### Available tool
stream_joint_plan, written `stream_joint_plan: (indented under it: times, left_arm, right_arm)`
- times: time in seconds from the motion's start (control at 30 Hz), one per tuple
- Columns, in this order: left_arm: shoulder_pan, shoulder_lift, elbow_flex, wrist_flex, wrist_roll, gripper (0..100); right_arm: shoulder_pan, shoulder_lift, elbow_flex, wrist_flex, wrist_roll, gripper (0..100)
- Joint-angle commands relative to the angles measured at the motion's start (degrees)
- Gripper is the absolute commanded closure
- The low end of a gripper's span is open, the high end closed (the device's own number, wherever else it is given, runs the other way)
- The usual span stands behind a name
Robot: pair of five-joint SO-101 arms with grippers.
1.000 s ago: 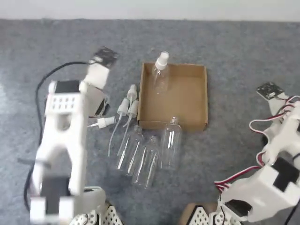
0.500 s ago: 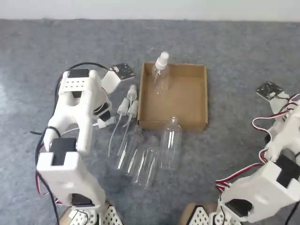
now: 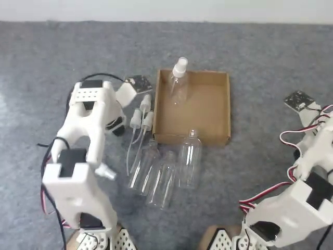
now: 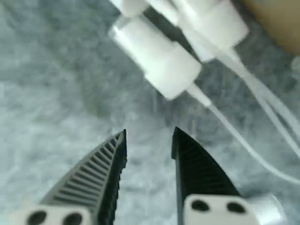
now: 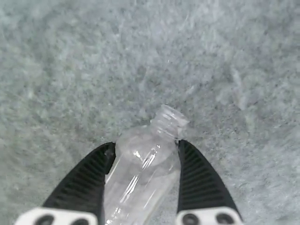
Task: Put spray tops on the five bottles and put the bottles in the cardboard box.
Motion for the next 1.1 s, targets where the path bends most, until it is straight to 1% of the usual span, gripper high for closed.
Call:
stream_joint_plan:
  times: [0.0, 0.1, 0.17, 0.3, 0.37, 0.53, 0.6, 0.7, 0.77, 0.87, 1.0, 1.07]
  left_arm:
    - [0.2, -10.8, -0.8, 4.7, -0.2, 85]
    - [-1.1, -16.6, -0.8, 8.4, -0.3, 85]
    - [-2.7, -20.1, -0.7, 12.3, -1.1, 85]
    - [-9.2, -26.2, 1.4, 19.7, -8.2, 86]
    - [-13.4, -28.8, 4.8, 20.7, -10.6, 86]
    - [-24.0, -35.9, 19.7, 20.4, -18.5, 86]
    - [-28.7, -39.8, 24.7, 20.2, -21.8, 86]
    - [-34.1, -47.2, 30.8, 19.9, -25.2, 85]
    - [-35.1, -51.9, 35.8, 19.9, -27.9, 85]
    - [-34.9, -57.2, 42.7, 19.9, -28.7, 85]
    - [-31.7, -59.3, 50.1, 19.8, -28.7, 86]
    - [-29.4, -59.3, 53.9, 17.7, -27.2, 86]
  right_arm:
    - [1.1, 1.0, 1.6, -5.4, -7.3, 99.2]
    - [1.1, -0.5, 1.8, -10.3, -13.0, 99.2]
    - [0.8, -1.8, 1.9, -10.9, -15.7, 99.2]
    - [0.7, -3.2, 2.1, -10.7, -16.3, 99.2]
    - [0.8, -3.3, 2.1, -10.7, -16.3, 99.2]
    - [0.8, -2.2, 2.1, -10.6, -16.3, 99.2]
    - [0.7, -1.5, 2.1, -10.7, -16.3, 99.2]
    - [0.7, -0.7, 2.1, -10.9, -16.2, 99.2]
    - [0.7, -0.6, 2.1, -10.9, -16.2, 99.2]
    - [0.7, -0.6, 2.1, -10.7, -16.2, 99.2]
    - [0.7, -0.6, 2.1, -10.6, -16.2, 99.2]
    - [0.7, -0.6, 2.1, -10.6, -16.2, 99.2]
